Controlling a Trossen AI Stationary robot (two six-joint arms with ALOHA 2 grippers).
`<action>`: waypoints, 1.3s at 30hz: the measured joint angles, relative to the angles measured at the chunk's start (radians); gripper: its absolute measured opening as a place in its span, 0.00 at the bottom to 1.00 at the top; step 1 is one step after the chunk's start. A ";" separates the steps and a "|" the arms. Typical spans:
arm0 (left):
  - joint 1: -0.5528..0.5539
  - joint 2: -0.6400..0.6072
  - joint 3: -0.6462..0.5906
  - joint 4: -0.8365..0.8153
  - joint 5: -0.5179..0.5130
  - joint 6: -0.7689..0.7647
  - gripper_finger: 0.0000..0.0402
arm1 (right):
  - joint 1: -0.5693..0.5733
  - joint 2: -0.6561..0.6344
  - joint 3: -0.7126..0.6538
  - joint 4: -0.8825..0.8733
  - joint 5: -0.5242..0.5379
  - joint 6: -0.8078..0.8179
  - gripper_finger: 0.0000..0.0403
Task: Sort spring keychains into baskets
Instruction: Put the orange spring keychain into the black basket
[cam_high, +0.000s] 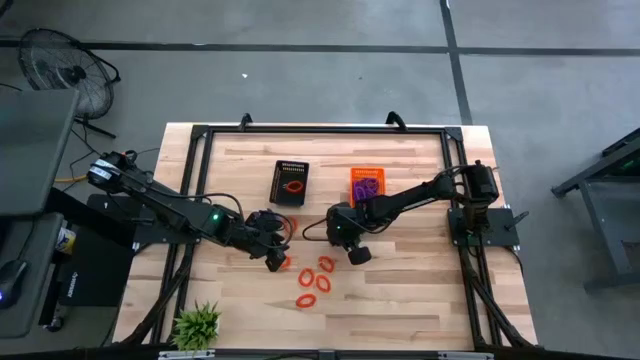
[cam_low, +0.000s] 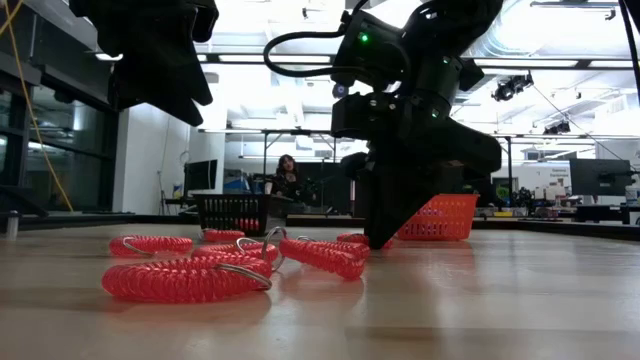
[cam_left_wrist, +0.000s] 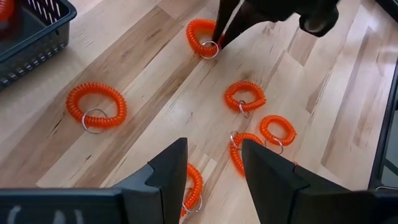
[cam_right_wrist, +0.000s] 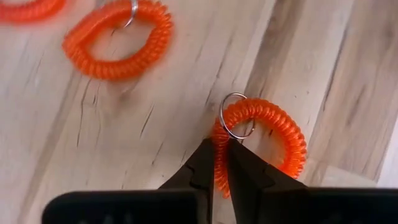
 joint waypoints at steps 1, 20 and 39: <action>0.000 0.000 0.000 0.000 0.000 0.003 0.38 | 0.000 0.000 0.000 0.005 -0.002 0.033 0.06; 0.000 0.000 0.000 0.038 0.011 0.125 0.38 | 0.001 -0.200 -0.004 0.044 -0.206 0.427 0.02; 0.001 0.000 0.000 0.456 -0.042 0.641 0.38 | 0.000 -0.480 -0.003 0.271 -0.373 0.634 0.02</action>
